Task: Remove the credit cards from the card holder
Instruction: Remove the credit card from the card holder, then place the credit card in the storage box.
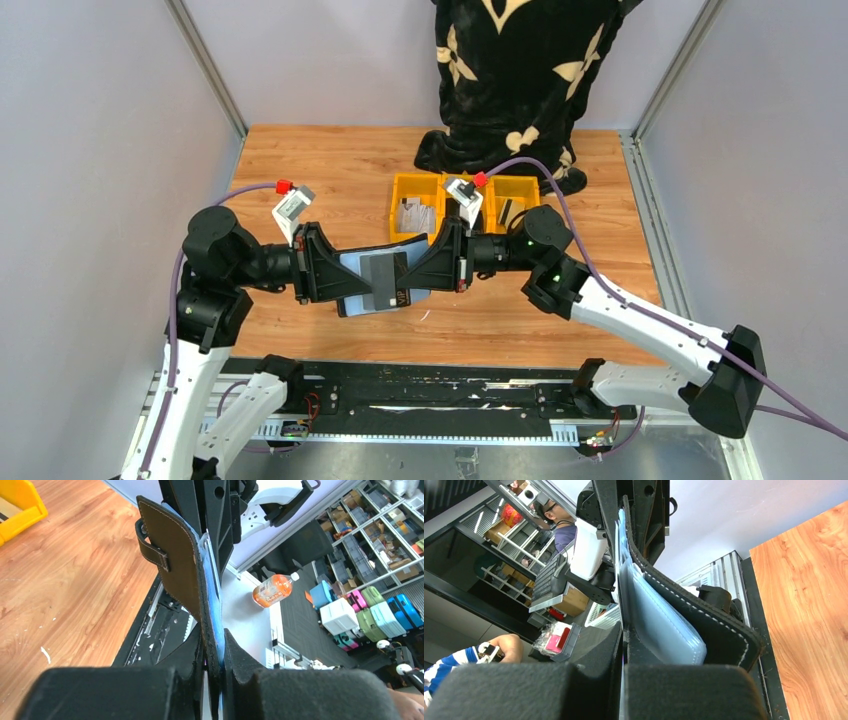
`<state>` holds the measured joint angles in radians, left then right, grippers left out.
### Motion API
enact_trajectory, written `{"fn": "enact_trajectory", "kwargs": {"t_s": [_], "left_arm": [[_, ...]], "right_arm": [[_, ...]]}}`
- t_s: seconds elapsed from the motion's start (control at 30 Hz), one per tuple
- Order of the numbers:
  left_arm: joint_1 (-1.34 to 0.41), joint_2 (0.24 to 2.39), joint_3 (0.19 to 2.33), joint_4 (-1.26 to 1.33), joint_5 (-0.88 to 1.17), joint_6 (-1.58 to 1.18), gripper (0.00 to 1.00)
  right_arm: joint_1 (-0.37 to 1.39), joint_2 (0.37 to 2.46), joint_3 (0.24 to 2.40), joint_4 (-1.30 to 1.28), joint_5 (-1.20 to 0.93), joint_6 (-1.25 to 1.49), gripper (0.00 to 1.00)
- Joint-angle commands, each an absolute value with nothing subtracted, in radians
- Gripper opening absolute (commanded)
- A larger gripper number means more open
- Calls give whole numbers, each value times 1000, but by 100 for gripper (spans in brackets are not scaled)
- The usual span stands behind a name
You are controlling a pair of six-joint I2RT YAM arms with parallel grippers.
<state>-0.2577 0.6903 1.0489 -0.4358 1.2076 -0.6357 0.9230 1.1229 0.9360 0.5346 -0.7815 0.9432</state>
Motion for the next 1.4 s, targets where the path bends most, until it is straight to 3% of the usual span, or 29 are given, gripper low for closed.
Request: {"fn": "enact_trajectory", "kwargs": {"t_s": [0.0,0.33,0.63,0.77,0.93,1.37], "left_arm": [[-261,703,1097,-495,1210,-568,0],[-261,721,1146,-575,1194,-474,0],[-261,762,1258,-824,1146,-177,0],[-261,753,1272,-854,1135,-128,0],[-261,741,1276,-862,1150,-111,0],[-261,704,1256,-887,1169,-89,0]], "right_arm": [[898,1056,935,506,-783,912,0],[693,915,879,313,-857,839,0],[340,949,973,-14,-862,694,0],[301,1097,1061,-206,-640,544,0],[302,1385,1176,-256,-428,447,0],[388,1882,1433,-213,-258,436,0]]}}
